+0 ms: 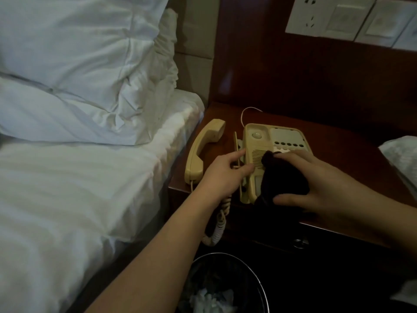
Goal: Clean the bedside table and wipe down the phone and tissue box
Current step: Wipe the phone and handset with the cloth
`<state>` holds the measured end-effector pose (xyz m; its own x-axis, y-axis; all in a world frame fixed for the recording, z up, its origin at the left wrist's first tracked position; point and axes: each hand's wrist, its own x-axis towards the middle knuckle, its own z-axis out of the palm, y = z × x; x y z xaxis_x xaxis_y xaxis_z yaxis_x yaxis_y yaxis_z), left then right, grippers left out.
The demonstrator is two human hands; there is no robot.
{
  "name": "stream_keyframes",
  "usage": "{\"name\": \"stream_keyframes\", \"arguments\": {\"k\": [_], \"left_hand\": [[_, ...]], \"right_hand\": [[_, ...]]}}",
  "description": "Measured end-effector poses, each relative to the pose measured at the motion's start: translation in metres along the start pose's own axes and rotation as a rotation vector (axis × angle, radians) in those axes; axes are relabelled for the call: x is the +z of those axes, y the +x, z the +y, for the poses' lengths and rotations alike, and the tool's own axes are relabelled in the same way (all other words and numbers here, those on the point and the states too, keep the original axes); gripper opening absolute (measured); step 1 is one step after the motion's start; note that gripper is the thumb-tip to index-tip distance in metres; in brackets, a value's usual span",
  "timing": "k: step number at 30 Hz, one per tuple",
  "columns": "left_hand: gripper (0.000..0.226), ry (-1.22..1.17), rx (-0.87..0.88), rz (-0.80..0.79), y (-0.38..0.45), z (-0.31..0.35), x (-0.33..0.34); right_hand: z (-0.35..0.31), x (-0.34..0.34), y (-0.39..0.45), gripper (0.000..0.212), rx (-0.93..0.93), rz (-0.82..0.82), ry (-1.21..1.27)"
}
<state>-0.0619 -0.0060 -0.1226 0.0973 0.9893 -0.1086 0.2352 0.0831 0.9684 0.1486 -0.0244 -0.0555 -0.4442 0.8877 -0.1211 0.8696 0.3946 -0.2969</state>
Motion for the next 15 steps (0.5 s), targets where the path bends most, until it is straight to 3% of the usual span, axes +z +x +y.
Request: {"name": "stream_keyframes", "arguments": {"k": [4,8,15], "left_hand": [[0.052,0.0,0.013,-0.003,-0.001,-0.002,0.0],[0.051,0.035,0.024,0.007,-0.001,-0.002,0.002],[0.05,0.052,0.035,0.019,-0.001,0.0,0.002]], "right_hand": [[-0.014,0.01,0.018,0.072,0.034,0.142,-0.055],[-0.019,0.007,0.022,0.068,0.062,0.147,-0.162],[-0.02,0.024,0.023,0.056,0.138,0.333,-0.207]]}}
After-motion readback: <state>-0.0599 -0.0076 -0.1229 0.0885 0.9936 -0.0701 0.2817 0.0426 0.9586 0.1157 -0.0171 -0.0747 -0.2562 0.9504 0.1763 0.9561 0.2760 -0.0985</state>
